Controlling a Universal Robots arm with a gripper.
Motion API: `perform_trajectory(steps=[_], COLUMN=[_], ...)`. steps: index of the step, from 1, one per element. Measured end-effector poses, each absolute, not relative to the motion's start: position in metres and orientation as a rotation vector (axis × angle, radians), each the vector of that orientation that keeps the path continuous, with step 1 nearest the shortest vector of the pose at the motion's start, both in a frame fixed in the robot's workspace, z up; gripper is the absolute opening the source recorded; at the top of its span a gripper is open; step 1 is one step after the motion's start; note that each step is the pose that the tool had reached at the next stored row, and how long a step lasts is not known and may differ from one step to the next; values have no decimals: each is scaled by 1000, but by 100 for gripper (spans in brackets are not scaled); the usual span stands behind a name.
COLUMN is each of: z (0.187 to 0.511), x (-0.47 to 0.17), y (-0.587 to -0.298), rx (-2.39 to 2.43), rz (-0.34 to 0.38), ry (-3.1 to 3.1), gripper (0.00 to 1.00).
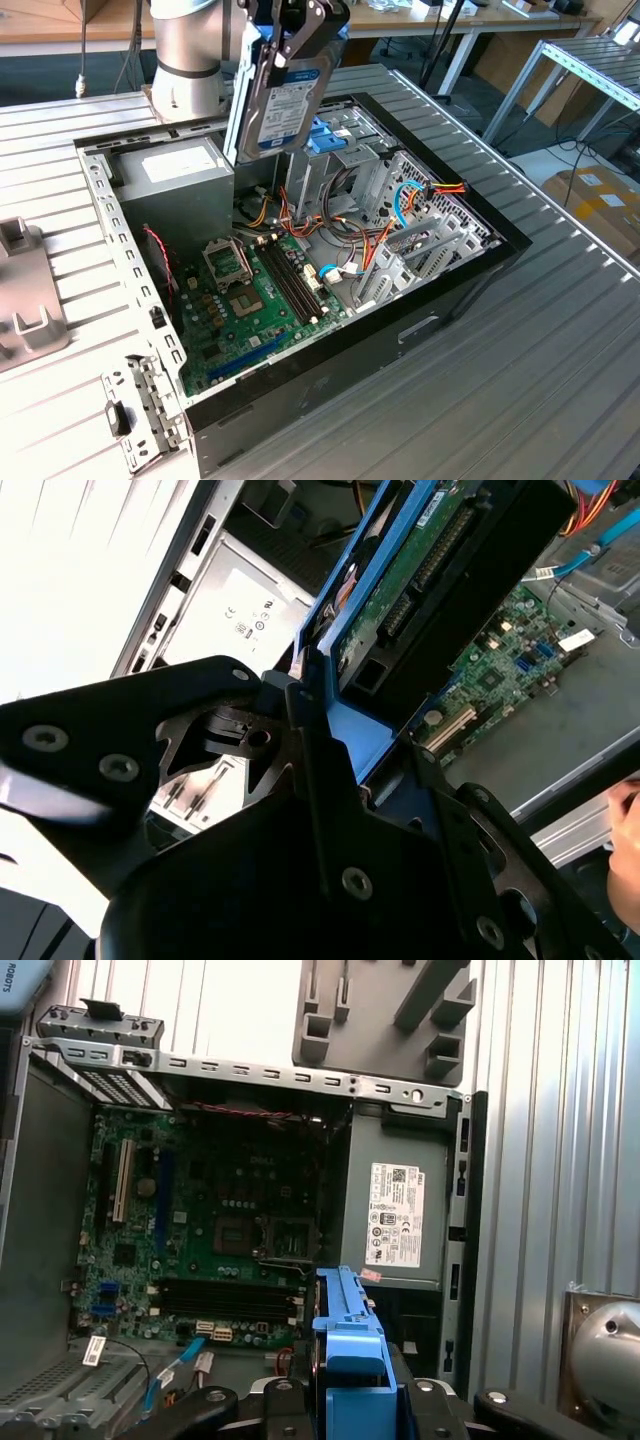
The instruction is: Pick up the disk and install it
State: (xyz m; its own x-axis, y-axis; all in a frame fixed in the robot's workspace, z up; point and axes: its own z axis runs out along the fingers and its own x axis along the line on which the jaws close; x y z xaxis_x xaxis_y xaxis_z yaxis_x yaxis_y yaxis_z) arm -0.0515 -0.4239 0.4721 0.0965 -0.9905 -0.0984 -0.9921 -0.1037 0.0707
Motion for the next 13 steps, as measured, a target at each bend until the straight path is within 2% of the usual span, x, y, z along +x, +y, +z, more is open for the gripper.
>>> perform_trajectory(steps=[13], z=[472], x=[-51], y=[-439], rx=[-2316], rz=[189], ry=[2094], gripper=[37])
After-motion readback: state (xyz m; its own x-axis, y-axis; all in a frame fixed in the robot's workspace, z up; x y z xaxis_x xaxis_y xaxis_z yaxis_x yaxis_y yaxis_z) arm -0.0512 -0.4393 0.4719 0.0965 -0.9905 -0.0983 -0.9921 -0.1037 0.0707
